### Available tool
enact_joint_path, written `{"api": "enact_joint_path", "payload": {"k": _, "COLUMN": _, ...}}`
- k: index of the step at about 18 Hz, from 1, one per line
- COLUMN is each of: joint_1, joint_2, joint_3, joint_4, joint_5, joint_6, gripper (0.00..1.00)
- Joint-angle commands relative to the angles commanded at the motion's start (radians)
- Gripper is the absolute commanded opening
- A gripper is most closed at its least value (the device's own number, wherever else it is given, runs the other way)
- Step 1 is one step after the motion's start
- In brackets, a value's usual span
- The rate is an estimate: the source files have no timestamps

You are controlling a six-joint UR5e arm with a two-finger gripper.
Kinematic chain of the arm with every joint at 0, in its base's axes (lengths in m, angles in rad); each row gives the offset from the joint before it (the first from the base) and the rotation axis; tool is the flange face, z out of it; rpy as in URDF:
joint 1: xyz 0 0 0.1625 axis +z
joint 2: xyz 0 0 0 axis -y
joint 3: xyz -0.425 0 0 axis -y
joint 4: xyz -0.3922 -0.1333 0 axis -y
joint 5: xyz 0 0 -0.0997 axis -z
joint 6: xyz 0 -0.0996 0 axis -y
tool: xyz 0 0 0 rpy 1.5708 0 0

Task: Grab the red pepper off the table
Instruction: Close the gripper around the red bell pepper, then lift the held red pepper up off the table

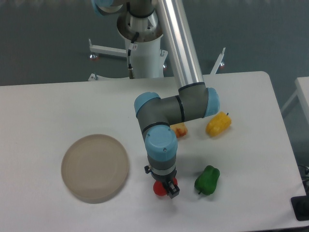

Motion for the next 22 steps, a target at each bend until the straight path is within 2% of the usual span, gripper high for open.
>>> {"api": "enact_joint_path", "payload": {"k": 5, "joint_1": 0.011, "joint_2": 0.029, "joint_3": 0.012, "joint_4": -0.011, "joint_5": -0.003, "joint_6": 0.000, "gripper": 0.52}}
{"api": "enact_joint_path", "payload": {"k": 9, "joint_1": 0.031, "joint_2": 0.064, "joint_3": 0.021, "joint_4": -0.041, "joint_5": -0.005, "joint_6": 0.003, "gripper": 0.48}}
{"api": "enact_joint_path", "payload": {"k": 11, "joint_1": 0.058, "joint_2": 0.084, "joint_3": 0.029, "joint_4": -0.064, "joint_5": -0.006, "joint_6": 0.003, "gripper": 0.48}}
{"api": "enact_joint_path", "payload": {"k": 12, "joint_1": 0.080, "joint_2": 0.100, "joint_3": 0.040, "joint_4": -0.093, "joint_5": -0.009, "joint_6": 0.006, "gripper": 0.46}}
{"api": "enact_joint_path", "payload": {"k": 14, "joint_1": 0.113, "joint_2": 0.103, "joint_3": 0.074, "joint_4": -0.127, "joint_5": -0.011, "joint_6": 0.014, "gripper": 0.45}}
{"api": "enact_joint_path", "payload": {"k": 17, "joint_1": 0.172, "joint_2": 0.109, "joint_3": 0.104, "joint_4": -0.169, "joint_5": -0.012, "joint_6": 0.106, "gripper": 0.45}}
{"api": "enact_joint_path", "payload": {"k": 22, "joint_1": 0.239, "joint_2": 0.112, "joint_3": 0.106, "joint_4": -0.179, "joint_5": -0.009, "joint_6": 0.196, "gripper": 0.45}}
